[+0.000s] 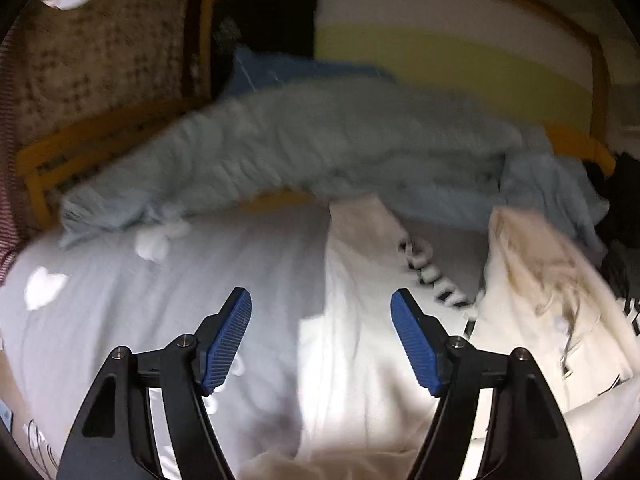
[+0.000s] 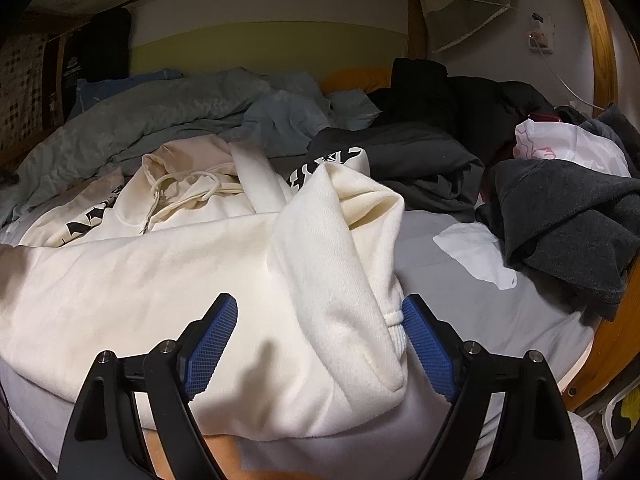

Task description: Fold large clothes

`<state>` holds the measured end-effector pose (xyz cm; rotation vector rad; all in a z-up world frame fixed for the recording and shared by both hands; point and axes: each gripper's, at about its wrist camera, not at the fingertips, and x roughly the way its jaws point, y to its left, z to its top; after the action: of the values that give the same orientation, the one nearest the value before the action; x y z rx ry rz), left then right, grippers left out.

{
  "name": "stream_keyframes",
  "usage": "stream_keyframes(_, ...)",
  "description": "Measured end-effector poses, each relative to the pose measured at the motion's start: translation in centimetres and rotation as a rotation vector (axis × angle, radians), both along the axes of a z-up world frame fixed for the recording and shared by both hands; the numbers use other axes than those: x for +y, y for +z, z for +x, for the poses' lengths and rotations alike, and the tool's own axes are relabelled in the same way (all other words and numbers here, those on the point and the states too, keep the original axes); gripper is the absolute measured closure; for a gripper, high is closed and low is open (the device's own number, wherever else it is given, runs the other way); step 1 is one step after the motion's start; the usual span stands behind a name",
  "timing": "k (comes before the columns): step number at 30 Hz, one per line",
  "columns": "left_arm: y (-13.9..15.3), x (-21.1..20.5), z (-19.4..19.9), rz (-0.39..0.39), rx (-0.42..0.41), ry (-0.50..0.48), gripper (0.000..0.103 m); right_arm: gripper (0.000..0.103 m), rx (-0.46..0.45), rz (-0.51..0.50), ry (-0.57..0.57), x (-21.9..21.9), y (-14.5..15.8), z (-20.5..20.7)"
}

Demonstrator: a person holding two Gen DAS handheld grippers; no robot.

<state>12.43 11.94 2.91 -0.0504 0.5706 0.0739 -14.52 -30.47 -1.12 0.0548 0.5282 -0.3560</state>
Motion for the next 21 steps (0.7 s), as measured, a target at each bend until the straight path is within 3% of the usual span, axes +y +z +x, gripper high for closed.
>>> stream_keyframes(2,-2.3,-0.3,1.5,-0.004,0.091,-0.045,0.032,0.017,-0.006,0.002,-0.002,-0.1,0.0,0.1)
stream_keyframes(5,-5.6,-0.9,3.8,0.091,0.238,-0.039,0.032,0.017,-0.027,-0.010,-0.019,-0.1,0.3,0.1)
stream_keyframes(6,-6.2,-0.7,4.3,0.070,0.267,-0.043,0.034,0.017,-0.043,-0.011,-0.028,-0.1,0.5,-0.1)
stream_keyframes(7,-6.6,-0.3,4.6,0.023,0.285,-0.062,0.042,0.017,-0.056,-0.011,-0.031,0.0,0.6,-0.2)
stream_keyframes(8,-6.7,-0.2,4.7,-0.006,0.290,-0.081,0.057,0.017,-0.064,-0.013,-0.029,0.1,0.8,-0.3)
stream_keyframes(9,-6.6,-0.2,4.7,-0.018,0.288,-0.098,0.069,0.017,-0.067,-0.020,-0.026,0.3,0.8,-0.3)
stream_keyframes(10,-6.5,-0.4,4.6,-0.014,0.281,-0.108,0.090,0.017,-0.064,-0.045,-0.021,0.7,0.8,-0.2)
stream_keyframes(14,-3.9,-0.4,2.5,0.001,0.158,-0.071,0.094,0.017,-0.041,-0.096,0.028,1.8,0.6,0.0)
stream_keyframes(17,-1.3,0.5,0.4,0.006,0.039,0.011,0.095,0.017,-0.073,0.001,0.027,0.8,1.1,-0.7)
stream_keyframes(19,-0.9,1.7,-0.3,0.007,0.024,0.100,0.095,0.017,-0.086,0.075,0.009,-0.2,1.1,-1.0)
stream_keyframes(21,-1.7,3.4,-0.2,0.033,0.074,0.217,0.096,0.017,-0.077,0.106,-0.018,-1.0,0.8,-1.0)
